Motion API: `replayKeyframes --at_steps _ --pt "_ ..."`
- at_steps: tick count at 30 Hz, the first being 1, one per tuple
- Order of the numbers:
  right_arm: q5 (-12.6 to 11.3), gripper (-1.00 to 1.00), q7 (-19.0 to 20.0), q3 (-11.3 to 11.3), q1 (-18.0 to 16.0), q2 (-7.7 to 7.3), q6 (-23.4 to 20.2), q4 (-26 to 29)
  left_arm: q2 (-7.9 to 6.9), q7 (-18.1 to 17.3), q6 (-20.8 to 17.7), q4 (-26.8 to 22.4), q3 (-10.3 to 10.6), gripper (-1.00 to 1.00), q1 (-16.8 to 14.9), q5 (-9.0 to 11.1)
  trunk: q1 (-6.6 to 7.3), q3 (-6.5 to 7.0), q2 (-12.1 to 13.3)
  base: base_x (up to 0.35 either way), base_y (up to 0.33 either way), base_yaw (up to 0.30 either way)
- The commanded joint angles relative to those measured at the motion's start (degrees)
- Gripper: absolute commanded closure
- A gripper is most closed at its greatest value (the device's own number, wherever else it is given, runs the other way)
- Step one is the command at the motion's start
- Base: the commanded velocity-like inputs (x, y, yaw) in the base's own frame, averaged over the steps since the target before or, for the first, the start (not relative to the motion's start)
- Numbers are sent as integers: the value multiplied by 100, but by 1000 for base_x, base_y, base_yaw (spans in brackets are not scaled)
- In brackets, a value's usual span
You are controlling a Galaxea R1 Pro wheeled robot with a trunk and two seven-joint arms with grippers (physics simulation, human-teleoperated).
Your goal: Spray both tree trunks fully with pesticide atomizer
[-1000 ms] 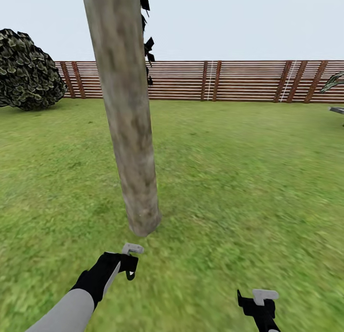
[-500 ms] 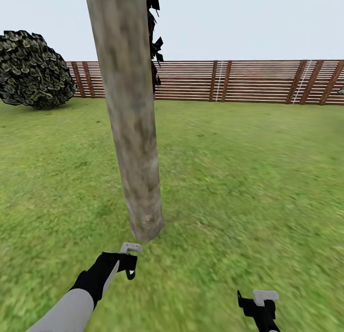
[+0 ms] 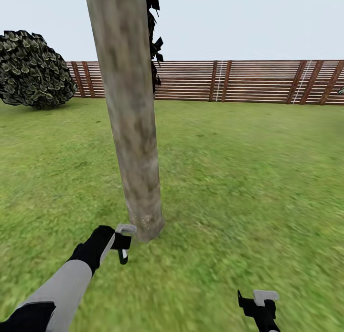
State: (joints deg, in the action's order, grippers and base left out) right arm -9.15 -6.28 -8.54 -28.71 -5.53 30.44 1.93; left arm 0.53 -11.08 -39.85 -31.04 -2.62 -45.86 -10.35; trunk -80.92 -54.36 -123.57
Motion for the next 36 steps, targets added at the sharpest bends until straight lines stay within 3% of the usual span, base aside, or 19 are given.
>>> replayKeyframes --at_steps 1,3,6,9,11,12,23,32,36 --pt "-51 -100 -12 -51 -3 0 14 -1 106 -44 -100 -10 -23 100 -80 -72 1 -5 -2 0 0 0" --pt "-51 -100 -12 -51 -3 0 14 0 232 -44 -146 -8 -21 100 -203 -72 1 -5 -2 0 0 11" --pt "-52 -100 -13 -51 -3 0 14 0 244 -44 -177 -7 -18 100 -328 -72 1 -5 -2 0 0 147" --pt "-52 -100 -14 -51 -3 0 14 0 115 -47 -194 -8 -26 100 -404 -91 1 -5 -2 0 0 258" --pt "-52 -100 -14 -51 -3 0 14 0 -106 -53 -275 0 -26 100 -434 -76 1 -5 -2 0 0 202" --pt "-52 -100 -14 -51 -3 0 14 0 -112 -53 -331 1 -13 100 -425 -79 1 -5 -2 0 0 68" --pt "-52 -100 -7 -51 -3 0 14 0 -7 -53 -374 -16 -11 100 -460 -73 1 -5 -2 125 -116 8" --pt "-52 -100 -7 -51 -3 1 14 0 -9 -53 -380 -27 -11 100 -486 -74 1 -5 -2 -163 -209 19" --pt "-44 -100 -5 -51 -3 8 14 0 -3 -51 -390 -302 -16 100 -520 -73 1 -5 -2 62 -89 231"
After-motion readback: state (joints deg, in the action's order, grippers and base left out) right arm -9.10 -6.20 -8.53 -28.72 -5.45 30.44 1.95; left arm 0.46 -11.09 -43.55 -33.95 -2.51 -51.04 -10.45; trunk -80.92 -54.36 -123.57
